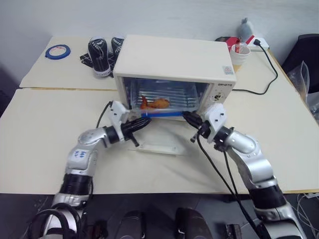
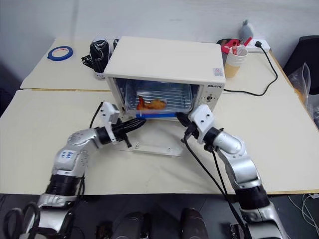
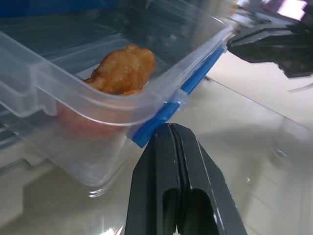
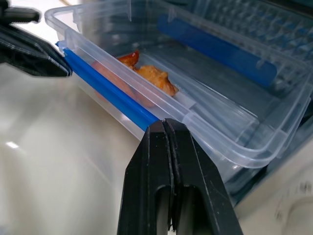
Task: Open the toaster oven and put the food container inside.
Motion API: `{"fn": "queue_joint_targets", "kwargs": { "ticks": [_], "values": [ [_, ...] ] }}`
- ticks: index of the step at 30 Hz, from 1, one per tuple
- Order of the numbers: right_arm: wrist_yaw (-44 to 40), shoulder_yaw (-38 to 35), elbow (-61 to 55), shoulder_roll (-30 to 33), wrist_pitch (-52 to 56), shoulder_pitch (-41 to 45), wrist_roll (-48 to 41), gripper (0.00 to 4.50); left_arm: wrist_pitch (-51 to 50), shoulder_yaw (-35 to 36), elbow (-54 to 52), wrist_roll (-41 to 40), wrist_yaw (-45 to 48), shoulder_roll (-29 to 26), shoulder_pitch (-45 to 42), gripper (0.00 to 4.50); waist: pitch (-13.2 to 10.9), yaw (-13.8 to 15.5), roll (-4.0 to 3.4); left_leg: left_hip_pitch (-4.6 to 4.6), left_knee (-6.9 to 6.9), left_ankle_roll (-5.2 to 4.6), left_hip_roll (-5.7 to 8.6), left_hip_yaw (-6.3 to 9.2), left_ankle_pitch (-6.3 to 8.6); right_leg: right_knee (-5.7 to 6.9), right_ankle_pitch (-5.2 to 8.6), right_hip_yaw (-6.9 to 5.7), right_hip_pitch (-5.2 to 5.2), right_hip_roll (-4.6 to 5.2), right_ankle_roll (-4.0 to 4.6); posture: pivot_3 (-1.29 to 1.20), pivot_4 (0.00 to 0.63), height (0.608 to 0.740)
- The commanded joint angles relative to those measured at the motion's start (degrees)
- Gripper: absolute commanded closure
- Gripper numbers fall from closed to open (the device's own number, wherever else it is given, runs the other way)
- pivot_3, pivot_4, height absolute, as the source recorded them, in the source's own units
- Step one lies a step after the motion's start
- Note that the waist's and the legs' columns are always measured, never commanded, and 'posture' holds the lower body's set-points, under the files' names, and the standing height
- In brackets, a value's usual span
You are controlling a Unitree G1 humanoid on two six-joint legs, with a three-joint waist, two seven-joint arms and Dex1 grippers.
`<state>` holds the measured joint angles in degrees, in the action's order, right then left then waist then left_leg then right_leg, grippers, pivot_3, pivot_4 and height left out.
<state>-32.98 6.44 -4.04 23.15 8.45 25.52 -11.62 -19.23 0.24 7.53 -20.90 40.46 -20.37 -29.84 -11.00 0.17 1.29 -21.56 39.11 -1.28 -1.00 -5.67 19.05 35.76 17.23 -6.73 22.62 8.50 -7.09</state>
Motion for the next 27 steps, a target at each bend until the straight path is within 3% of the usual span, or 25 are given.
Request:
{"fn": "queue_joint_targets", "kwargs": {
  "ticks": [1,9,14,17,21,27],
  "values": [
    [0.85,-0.33,5.14,-1.93,-5.72,3.1,2.39,4.47,5.07,1.3,3.94,3.54,-5.95,2.4,-4.01,4.5,0.0,-0.11,0.0,-0.02,0.0,0.0,0.04,0.02,0.0,-0.01,0.0,-0.02,0.0,0.01,0.0,0.0,0.15,0.74],
    [-4.05,-2.11,3.61,-1.23,-6.31,2.1,-0.61,4.47,7.99,2.46,7.53,3.92,-5.91,2.94,-5.77,4.5,0.0,-0.24,0.0,-0.05,-0.05,0.0,-0.04,0.09,0.0,-0.1,-0.01,-0.23,-0.03,0.03,-0.02,0.0,0.15,0.74],
    [-10.19,-7.89,-6.93,5.68,-1.79,-6.7,-8.12,4.47,0.69,5.83,-4.8,-6.12,6.86,-4.82,1.17,4.5,0.0,-0.31,-0.01,-0.1,-0.06,0.01,-0.12,0.15,0.01,-0.15,-0.01,-0.28,-0.04,0.05,-0.03,0.0,0.15,0.74],
    [-14.84,-12.19,-10.33,10.19,-0.52,-12.44,-13.02,4.5,-2.25,9.62,-10.15,-11.33,12.96,-11.37,5.89,3.9,-0.02,-0.4,-0.04,-0.13,-0.07,0.01,-0.15,0.18,0.01,-0.22,-0.01,-0.32,-0.04,0.04,-0.02,0.0,0.15,0.74],
    [-24.41,-15.88,-3.86,16.97,-6.0,-19.62,-12.43,4.5,-2.01,16.57,-12.63,-14.34,23.57,-22.44,14.87,2.72,-0.04,-0.39,-0.09,0.04,-0.06,0.02,-0.19,0.16,0.03,-0.19,-0.01,-0.29,-0.18,0.02,-0.02,0.0,0.15,0.74],
    [-31.12,-10.62,8.75,17.05,-11.81,-17.99,-8.04,4.5,1.9,22.46,-12.41,-14.25,28.97,-26.34,26.39,0.98,-0.12,-0.42,-0.25,0.14,-0.11,0.0,-0.2,0.06,0.11,-0.22,0.0,-0.16,-0.19,0.03,0.0,0.0,0.15,0.74]
  ]
}}
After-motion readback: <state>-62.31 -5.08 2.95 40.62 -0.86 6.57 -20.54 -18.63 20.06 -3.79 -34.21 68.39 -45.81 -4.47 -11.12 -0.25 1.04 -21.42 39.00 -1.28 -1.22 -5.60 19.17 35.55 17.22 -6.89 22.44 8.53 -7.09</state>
